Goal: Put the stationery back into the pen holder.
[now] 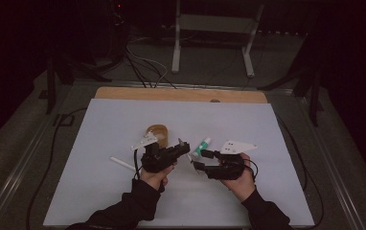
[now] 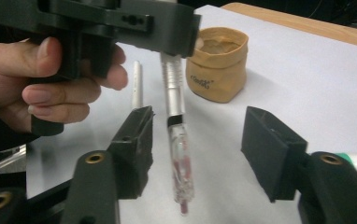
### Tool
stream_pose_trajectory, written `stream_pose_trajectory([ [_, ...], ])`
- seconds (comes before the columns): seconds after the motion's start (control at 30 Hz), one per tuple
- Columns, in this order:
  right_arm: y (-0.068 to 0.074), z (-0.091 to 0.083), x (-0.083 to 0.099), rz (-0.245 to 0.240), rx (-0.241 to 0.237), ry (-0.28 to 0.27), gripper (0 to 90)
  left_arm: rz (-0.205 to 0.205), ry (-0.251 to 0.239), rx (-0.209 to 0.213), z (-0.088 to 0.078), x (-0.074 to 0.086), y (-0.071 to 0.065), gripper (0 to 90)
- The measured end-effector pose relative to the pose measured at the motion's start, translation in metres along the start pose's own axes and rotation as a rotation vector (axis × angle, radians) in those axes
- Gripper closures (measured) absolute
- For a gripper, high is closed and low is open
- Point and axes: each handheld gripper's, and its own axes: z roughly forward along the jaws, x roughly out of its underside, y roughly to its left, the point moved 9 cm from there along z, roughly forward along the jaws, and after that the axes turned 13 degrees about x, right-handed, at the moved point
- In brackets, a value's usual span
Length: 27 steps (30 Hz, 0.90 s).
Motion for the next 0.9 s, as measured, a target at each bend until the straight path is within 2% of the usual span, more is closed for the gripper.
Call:
stream_pose_trajectory([
  [0.27, -0.002, -0.004, 0.003, 0.012, -0.007, 0.005, 25.6, 0.09, 0.067, 0.002, -0.004, -0.007, -0.004, 80.8],
  [0.43, -0.004, -0.003, 0.007, 0.006, 0.006, 0.016, 13.8, 0.103, 0.077, -0.002, -0.007, -0.012, -0.003, 80.7],
  [0.57, -0.002, -0.003, 0.009, -0.006, -0.02, 0.018, 3.3, 0.122, 0.088, 0.007, -0.01, -0.017, -0.004, 80.7],
  [0.6, -0.002, -0.003, 0.01, -0.007, -0.033, 0.017, 2.5, 0.129, 0.097, 0.011, -0.01, -0.018, -0.005, 80.7],
  [0.77, -0.003, -0.004, 0.011, -0.013, -0.034, 0.018, 1.2, 0.162, 0.123, 0.017, -0.012, -0.025, -0.009, 80.7],
  [0.9, -0.002, -0.004, 0.012, -0.036, -0.031, 0.015, 0.0, 0.18, 0.144, 0.026, -0.014, -0.029, -0.011, 80.7],
])
